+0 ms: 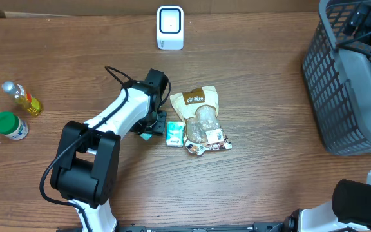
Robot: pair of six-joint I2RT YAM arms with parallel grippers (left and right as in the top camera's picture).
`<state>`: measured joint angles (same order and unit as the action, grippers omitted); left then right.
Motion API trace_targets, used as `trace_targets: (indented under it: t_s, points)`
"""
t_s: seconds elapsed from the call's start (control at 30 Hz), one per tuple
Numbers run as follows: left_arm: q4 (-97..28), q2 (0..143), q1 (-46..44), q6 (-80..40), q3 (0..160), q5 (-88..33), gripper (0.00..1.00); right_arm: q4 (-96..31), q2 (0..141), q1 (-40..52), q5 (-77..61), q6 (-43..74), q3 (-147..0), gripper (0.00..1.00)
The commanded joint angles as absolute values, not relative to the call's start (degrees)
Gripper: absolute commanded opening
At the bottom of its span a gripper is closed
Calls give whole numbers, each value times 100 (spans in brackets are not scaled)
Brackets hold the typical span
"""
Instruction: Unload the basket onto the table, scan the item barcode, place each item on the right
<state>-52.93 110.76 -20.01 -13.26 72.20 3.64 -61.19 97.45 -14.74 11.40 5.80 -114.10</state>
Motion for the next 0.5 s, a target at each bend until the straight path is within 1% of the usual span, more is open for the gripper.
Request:
trace_targets:
  t_s: [0.0, 0.2, 0.3, 0.4, 0.47]
  points:
    - [-5315, 10833, -1986, -1308, 7430, 336, 65, -6095, 9690, -1476, 1197, 602, -11513, 100]
    - [-5260, 10809, -1986, -1308, 7428, 338, 55, -6097, 9690, -1476, 1194, 602, -11513, 100]
    - [-5162, 10809, -1986, -1308, 7430, 340, 52, -6097, 9690, -1476, 1197, 602, -11513, 100]
    - [-5116, 10809, -1986, -1308, 7428, 340, 45, -6097, 9690, -1476, 1197, 602, -11513, 100]
    - [-5111, 10812, -1986, -1308, 7426, 360, 37, -6097, 9690, -1476, 1197, 602, -11513, 100]
